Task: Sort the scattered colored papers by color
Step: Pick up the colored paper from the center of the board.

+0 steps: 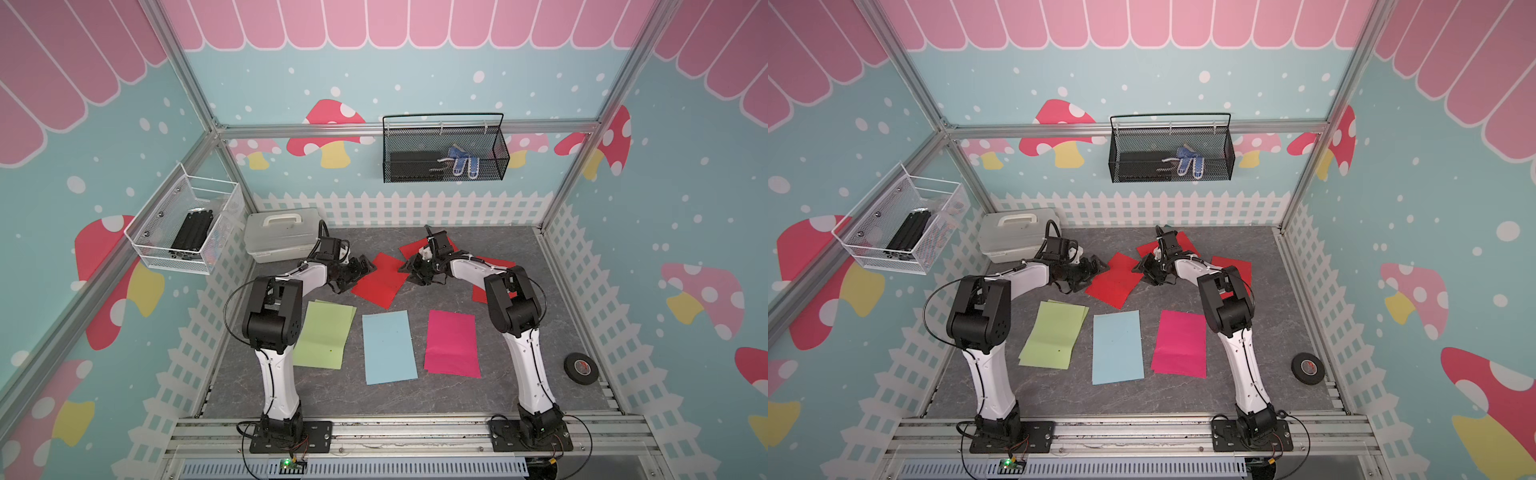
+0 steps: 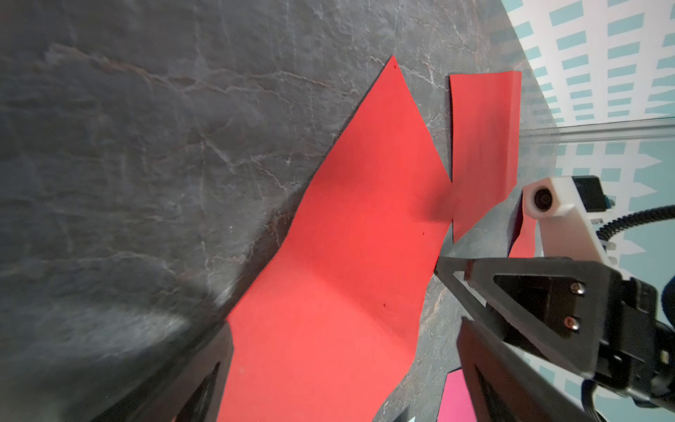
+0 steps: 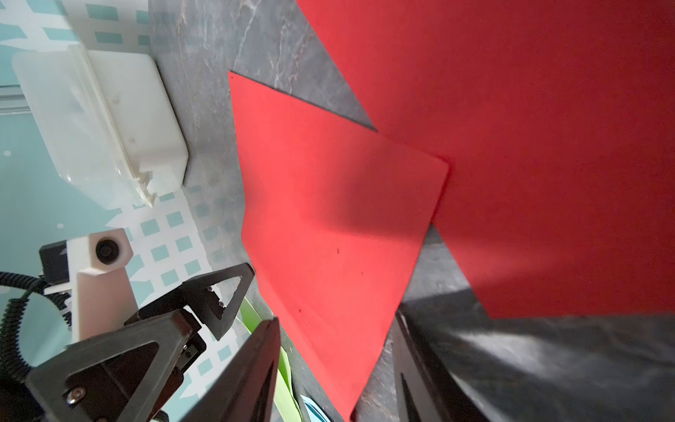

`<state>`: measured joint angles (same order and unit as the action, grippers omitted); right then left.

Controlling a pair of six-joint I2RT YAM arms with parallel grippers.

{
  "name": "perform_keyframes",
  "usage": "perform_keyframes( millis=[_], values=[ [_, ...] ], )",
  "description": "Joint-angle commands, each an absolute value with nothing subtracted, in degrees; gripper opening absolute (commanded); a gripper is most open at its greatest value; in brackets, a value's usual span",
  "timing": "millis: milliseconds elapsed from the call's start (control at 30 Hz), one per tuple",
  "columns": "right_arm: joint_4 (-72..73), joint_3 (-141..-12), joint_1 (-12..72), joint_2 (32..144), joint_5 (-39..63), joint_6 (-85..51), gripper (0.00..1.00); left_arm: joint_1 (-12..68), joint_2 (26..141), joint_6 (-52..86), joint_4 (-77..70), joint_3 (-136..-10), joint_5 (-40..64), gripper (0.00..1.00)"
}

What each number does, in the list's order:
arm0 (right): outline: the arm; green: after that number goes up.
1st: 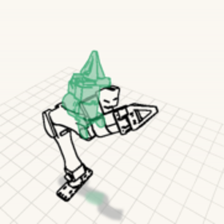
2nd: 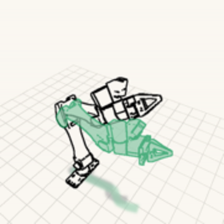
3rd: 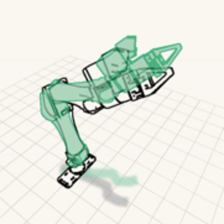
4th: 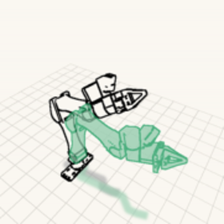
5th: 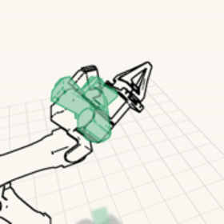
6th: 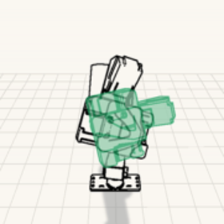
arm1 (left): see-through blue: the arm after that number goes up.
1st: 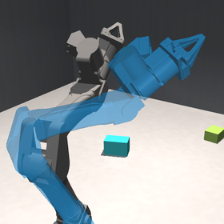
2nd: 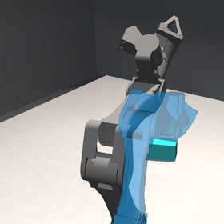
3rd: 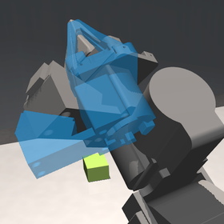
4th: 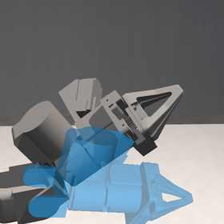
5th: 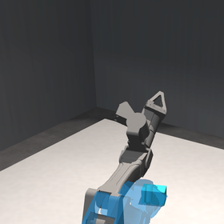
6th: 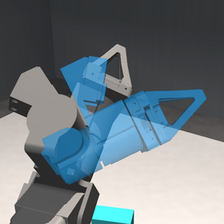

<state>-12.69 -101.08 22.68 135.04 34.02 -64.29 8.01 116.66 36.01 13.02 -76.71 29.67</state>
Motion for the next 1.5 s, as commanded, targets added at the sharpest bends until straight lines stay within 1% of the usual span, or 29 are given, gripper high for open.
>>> perform_keyframes(
  millis=[0,133,300,500,667,900,1200,1467],
  values=[
    [-14.16,-102.39,22.41,137.53,33.53,-64.54,0.53,8.26,114.87,37.35,10.72,-75.67,30.94,0.99],
    [-13.15,-101.06,22.45,136.43,34.71,-64.93,0.53,8.26,115.02,37.37,10.54,-76.0,30.77,0.99],
    [-10.68,-93.82,22.49,131.28,35.32,-66.0,0.53,8.25,115.16,37.44,10.62,-76.94,30.62,0.99],
    [-2.37,-82.67,22.85,124.92,36.67,-71.54,0.52,8.27,115.82,37.53,10.88,-78.12,31.11,0.99],
    [9.9,-76.68,23.51,125.04,39.82,-80.4,0.5,8.26,115.93,37.7,10.82,-77.78,31.08,0.99],
    [9.41,-79.75,25.03,126.56,40.26,-81.93,0.5,8.34,115.94,37.83,10.72,-77.85,31.66,0.99],
    [7.9,-79.25,25.58,125.74,39.79,-81.82,0.5,8.41,116.61,38.4,10.03,-77.78,32.25,0.99],
    [13.1,-80.23,26.19,129.99,40.86,-86.49,0.49,8.44,116.81,38.65,9.48,-77.7,32.59,0.99]
  ],
)
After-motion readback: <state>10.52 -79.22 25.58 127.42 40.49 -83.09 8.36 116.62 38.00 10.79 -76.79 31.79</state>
